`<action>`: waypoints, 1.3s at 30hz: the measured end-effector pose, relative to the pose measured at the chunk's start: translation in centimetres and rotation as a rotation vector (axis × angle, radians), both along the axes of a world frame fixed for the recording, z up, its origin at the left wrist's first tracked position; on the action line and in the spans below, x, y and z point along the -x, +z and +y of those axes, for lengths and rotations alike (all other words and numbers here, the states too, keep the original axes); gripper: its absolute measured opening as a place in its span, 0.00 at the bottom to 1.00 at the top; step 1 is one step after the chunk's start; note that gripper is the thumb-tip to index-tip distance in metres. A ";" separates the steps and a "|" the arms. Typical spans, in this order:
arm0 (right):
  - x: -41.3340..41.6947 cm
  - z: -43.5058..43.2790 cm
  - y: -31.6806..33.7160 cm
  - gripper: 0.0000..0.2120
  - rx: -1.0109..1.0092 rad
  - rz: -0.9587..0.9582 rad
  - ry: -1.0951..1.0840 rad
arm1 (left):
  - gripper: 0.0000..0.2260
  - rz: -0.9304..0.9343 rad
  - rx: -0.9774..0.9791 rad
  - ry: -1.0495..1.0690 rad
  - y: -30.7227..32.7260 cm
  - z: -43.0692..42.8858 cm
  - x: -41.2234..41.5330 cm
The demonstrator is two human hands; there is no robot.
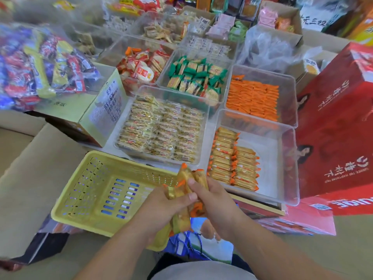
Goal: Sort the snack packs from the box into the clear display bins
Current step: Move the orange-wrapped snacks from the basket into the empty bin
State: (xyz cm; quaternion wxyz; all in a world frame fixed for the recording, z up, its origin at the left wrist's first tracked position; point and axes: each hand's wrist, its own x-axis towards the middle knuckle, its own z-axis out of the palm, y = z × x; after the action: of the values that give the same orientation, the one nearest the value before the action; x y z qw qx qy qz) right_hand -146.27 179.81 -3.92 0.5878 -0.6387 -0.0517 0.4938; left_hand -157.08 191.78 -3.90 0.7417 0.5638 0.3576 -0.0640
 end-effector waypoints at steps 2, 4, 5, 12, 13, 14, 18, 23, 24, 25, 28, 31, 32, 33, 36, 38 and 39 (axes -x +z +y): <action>-1.8 -1.3 -0.3 0.22 -0.039 0.052 0.015 | 0.23 -0.018 -0.053 0.077 0.1 -1.4 -1.5; -4.0 -2.8 -0.7 0.19 -0.084 0.075 0.006 | 0.24 -0.028 -0.084 0.199 0.2 -3.0 -3.2; -5.2 -3.6 -0.8 0.19 -0.094 0.072 -0.003 | 0.23 -0.030 -0.075 0.274 0.2 -3.8 -4.1; -10.7 -7.7 -1.5 0.10 -0.110 -0.177 0.093 | 0.29 -0.130 0.245 0.457 0.4 -10.1 -11.3; -11.3 -8.1 -1.5 0.11 -0.112 -0.209 0.098 | 0.31 -0.124 0.254 0.485 0.5 -11.2 -12.3; -11.9 -8.4 -1.6 0.14 -0.122 -0.197 0.095 | 0.31 -0.121 0.276 0.521 0.6 -12.1 -13.2; -13.7 -9.2 -1.6 0.17 -0.128 -0.039 0.072 | 0.21 -0.110 0.356 0.572 0.5 -14.2 -15.1; -15.0 -9.2 -3.2 0.12 -0.015 -0.512 0.170 | 0.12 -0.126 0.346 0.560 0.3 -14.8 -15.4; -15.2 -9.1 -3.4 0.11 0.000 -0.509 0.173 | 0.12 -0.126 0.332 0.550 0.4 -14.6 -15.4; -15.4 -9.1 -3.5 0.12 -0.001 -0.487 0.163 | 0.12 -0.127 0.322 0.534 0.4 -14.4 -15.3; -15.3 -9.2 -3.4 0.15 -0.033 -0.428 0.116 | 0.23 -0.120 0.282 0.513 0.0 -13.6 -15.3; -14.8 -9.6 -3.0 0.33 -0.058 -0.455 0.249 | 0.32 -0.116 0.251 0.534 -1.1 -12.6 -15.4; -14.6 -9.7 -2.9 0.40 -0.039 -0.489 0.350 | 0.33 -0.115 0.238 0.526 -1.4 -12.3 -15.5; -14.4 -9.7 -3.0 0.44 -0.021 -0.539 0.444 | 0.33 -0.115 0.235 0.508 -1.7 -12.1 -15.6; -14.5 -9.3 -3.5 0.39 0.004 -0.614 0.545 | 0.35 -0.108 0.259 0.467 -2.2 -11.6 -16.3; -15.0 -9.0 -3.9 0.36 0.009 -0.616 0.532 | 0.35 -0.117 0.286 0.444 -2.5 -11.3 -17.1; -15.4 -8.9 -4.0 0.36 0.016 -0.620 0.529 | 0.34 -0.114 0.306 0.436 -2.8 -11.0 -17.4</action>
State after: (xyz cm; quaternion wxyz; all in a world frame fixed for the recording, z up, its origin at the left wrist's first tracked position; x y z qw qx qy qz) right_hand -130.87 170.88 -7.92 0.3919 -0.7267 -0.3852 0.4123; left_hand -139.66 180.75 -6.66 0.8334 0.3577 0.4143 0.0759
